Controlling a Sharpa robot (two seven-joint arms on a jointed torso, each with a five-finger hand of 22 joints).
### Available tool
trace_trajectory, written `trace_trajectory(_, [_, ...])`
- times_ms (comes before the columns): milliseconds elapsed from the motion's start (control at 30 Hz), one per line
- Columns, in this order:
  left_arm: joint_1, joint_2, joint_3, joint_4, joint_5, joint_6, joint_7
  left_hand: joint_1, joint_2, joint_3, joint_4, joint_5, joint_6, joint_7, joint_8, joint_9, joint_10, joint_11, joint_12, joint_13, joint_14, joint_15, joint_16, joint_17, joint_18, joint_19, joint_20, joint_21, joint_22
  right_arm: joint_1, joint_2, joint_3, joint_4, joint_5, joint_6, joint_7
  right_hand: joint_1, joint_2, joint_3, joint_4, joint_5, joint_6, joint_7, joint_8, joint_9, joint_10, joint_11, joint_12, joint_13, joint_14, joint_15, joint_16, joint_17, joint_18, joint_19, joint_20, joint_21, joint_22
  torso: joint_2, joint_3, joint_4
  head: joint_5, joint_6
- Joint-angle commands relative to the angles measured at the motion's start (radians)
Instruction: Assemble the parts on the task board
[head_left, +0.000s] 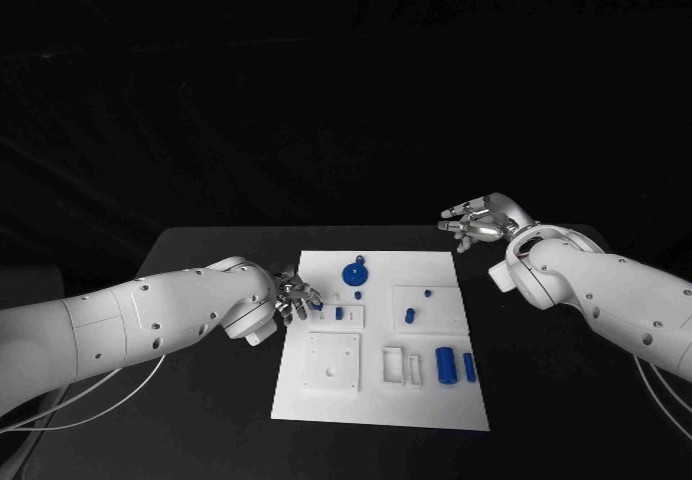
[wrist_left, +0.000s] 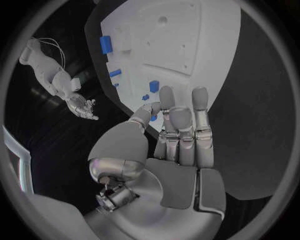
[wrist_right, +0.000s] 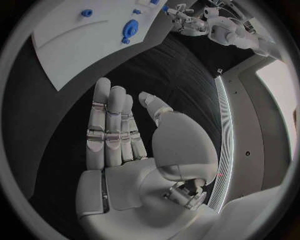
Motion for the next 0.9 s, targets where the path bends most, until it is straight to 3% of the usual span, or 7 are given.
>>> trace_trajectory(33, [-0.006, 0.007, 0.0, -0.003, -0.028, 0.005, -0.002, 0.004, 0.008, 0.0, 0.005, -0.005, 0.137, -0.1, 0.005, 0.002, 0.044, -0.012, 0.005, 0.001, 0.002, -0.004, 0.005, 0.001, 0.0, 0.001, -0.005, 0.003, 0.016, 0.0, 0.001, 0.0, 0.002, 0.002, 0.009, 0.011, -0.004, 0.0, 0.0, -0.002, 0.003, -0.006, 0.0, 0.0, -0.001, -0.007, 0.0, 0.003, -0.001, 0.001, 0.003, -0.003, 0.001, 0.002, 0.027, 0.004, 0.006, -0.002, 0.0, 0.0004, 0.0, -0.001, 0.0])
trace_trajectory(500, [-0.029, 0.021, 0.001, -0.036, -0.046, 0.019, 0.003, 0.005, 0.007, 0.0, 0.006, -0.004, 0.137, -0.101, 0.005, 0.006, 0.044, -0.012, 0.004, -0.001, 0.001, -0.004, 0.004, 0.001, 0.0, 0.001, -0.005, 0.002, 0.016, 0.0, 0.001, 0.0, 0.003, 0.002, 0.007, 0.015, -0.002, 0.0, 0.001, -0.004, 0.004, -0.006, 0.001, 0.001, -0.001, -0.011, 0.001, -0.002, -0.005, -0.004, 0.004, -0.007, -0.002, 0.001, 0.022, 0.006, 0.004, -0.006, 0.0, 0.0004, -0.0008, -0.004, -0.002])
trace_trajectory(900, [-0.036, 0.031, 0.001, -0.048, -0.048, 0.006, 0.011, 0.006, 0.007, 0.001, 0.007, -0.005, 0.137, -0.1, 0.004, 0.009, 0.044, -0.012, 0.004, -0.001, 0.001, -0.004, 0.003, 0.001, 0.0, 0.0, -0.005, 0.002, 0.016, 0.0, 0.001, 0.001, 0.003, 0.002, 0.008, 0.016, -0.002, 0.0, 0.001, -0.004, 0.004, -0.006, 0.001, 0.001, -0.001, -0.011, 0.001, -0.002, -0.005, -0.004, 0.004, -0.007, -0.002, 0.001, 0.022, 0.006, 0.004, -0.006, 0.0, 0.0007, 0.0007, -0.006, 0.002])
